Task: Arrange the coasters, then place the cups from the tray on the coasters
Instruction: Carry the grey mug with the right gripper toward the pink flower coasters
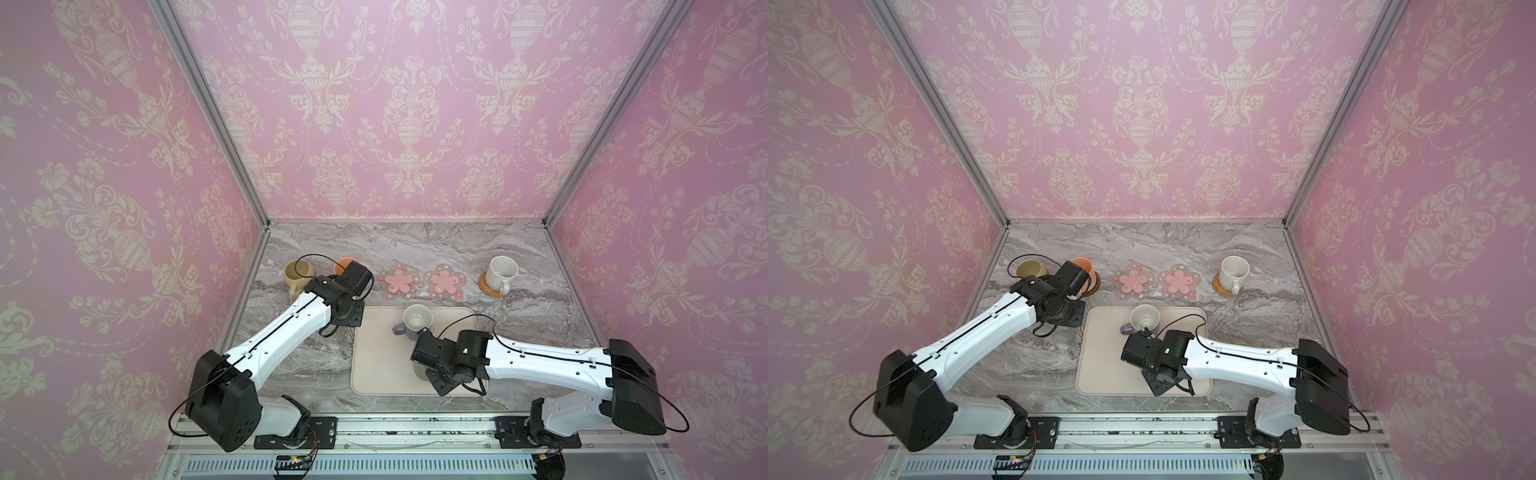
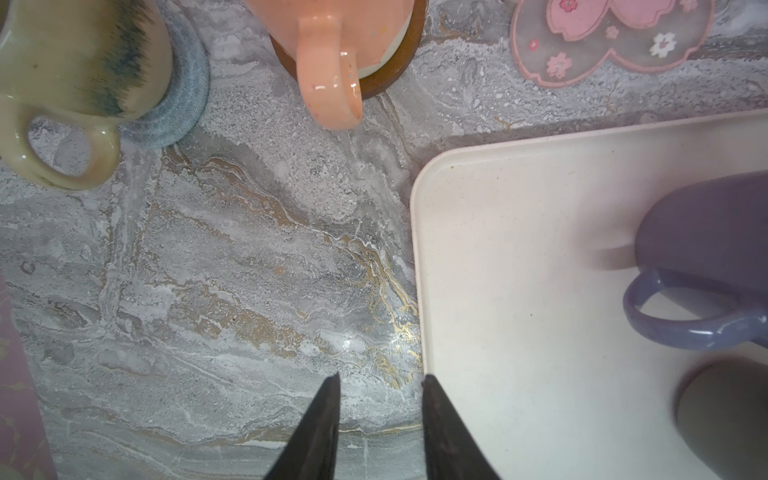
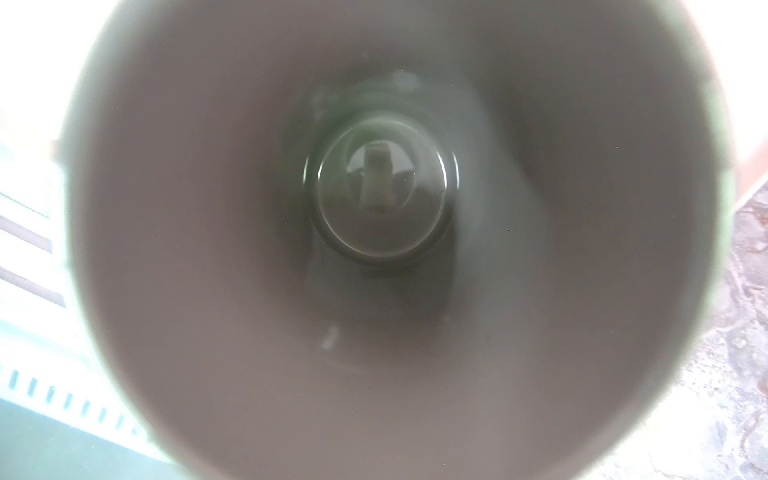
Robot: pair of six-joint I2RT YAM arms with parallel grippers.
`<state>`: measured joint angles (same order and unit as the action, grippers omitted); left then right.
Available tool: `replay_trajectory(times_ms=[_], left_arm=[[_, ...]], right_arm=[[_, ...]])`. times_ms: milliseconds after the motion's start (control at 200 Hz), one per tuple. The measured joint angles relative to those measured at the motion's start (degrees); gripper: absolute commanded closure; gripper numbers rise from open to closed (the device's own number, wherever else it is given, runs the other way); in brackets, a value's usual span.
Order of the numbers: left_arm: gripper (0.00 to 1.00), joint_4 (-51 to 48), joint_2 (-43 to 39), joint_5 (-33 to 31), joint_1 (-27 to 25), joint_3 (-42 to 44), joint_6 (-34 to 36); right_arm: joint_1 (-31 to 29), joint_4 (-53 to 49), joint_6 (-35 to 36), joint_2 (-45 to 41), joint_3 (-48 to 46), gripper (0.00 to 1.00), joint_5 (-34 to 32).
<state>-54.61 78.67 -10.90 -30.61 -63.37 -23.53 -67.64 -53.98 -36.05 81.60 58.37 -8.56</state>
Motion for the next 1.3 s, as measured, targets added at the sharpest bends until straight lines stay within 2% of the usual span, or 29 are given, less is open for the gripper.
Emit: replay_trajectory(times_ms=[335, 816, 1301], left_arm=[[0.64, -0.55, 0.00, 0.00, 0.00, 0.00, 0.00], [0.64, -0.48, 0.00, 0.00, 0.00, 0.00, -0.20], [0.64, 1.03, 0.02, 1.11, 0.00, 0.55, -0.59]], right_arm=[[1.05, -1.44, -0.70, -4.94, -1.62, 1.00, -2.01], [9.84, -4.66, -2.34, -15.85, -5.64, 1.00, -4.59], [18.88, -4.55, -0.44, -17.51, -5.64, 1.00, -7.13]])
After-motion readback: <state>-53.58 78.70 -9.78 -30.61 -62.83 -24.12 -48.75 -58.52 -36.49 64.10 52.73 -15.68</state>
